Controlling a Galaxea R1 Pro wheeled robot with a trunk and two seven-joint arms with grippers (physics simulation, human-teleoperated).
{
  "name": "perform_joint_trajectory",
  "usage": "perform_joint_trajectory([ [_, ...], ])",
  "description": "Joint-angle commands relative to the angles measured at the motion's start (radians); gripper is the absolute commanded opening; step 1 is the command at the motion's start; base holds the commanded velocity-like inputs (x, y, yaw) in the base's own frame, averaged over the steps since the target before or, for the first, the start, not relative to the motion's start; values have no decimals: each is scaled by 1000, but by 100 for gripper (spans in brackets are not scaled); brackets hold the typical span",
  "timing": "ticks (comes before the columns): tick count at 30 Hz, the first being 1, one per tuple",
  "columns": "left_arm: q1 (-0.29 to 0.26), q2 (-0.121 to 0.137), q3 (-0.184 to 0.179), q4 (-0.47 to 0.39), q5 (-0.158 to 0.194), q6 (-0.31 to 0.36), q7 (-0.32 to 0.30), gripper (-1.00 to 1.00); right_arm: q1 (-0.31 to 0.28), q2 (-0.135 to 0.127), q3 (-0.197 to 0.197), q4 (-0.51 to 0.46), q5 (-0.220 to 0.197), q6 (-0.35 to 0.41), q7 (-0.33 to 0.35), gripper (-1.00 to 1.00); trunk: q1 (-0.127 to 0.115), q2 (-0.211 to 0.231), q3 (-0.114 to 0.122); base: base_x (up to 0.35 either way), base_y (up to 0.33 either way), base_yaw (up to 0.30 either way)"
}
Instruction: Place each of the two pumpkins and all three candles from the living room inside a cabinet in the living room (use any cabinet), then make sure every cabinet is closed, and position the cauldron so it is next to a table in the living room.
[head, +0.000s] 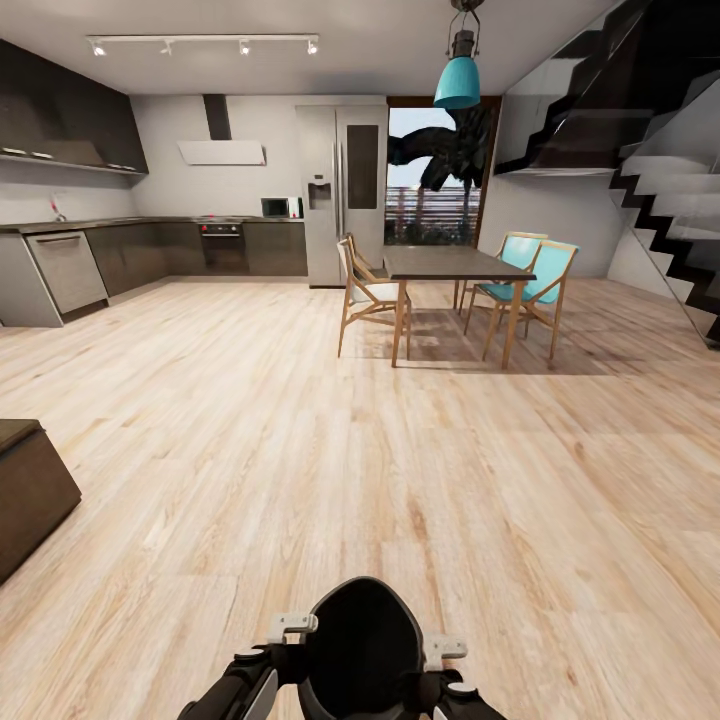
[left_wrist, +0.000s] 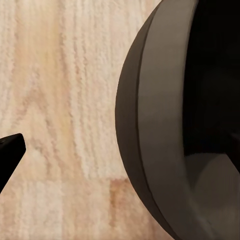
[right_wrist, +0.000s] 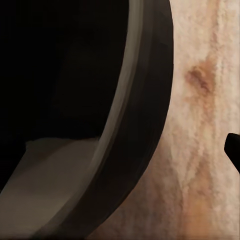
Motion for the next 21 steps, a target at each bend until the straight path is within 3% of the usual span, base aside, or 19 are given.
perform_joint_trajectory([
  [1,0,1,-7,-2,9,5,8,100,0,0,7,0,-5,5,-7,100,0,-1,-5,0,0,0],
  [4,0,1,-7,-2,9,5,8,100,0,0,7,1,-5,3,-7,100,2,-1,-16,0,0,0],
  [21,0,1,-7,-2,9,5,8,100,0,0,7,2,-5,2,-7,100,2,-1,-16,0,0,0],
])
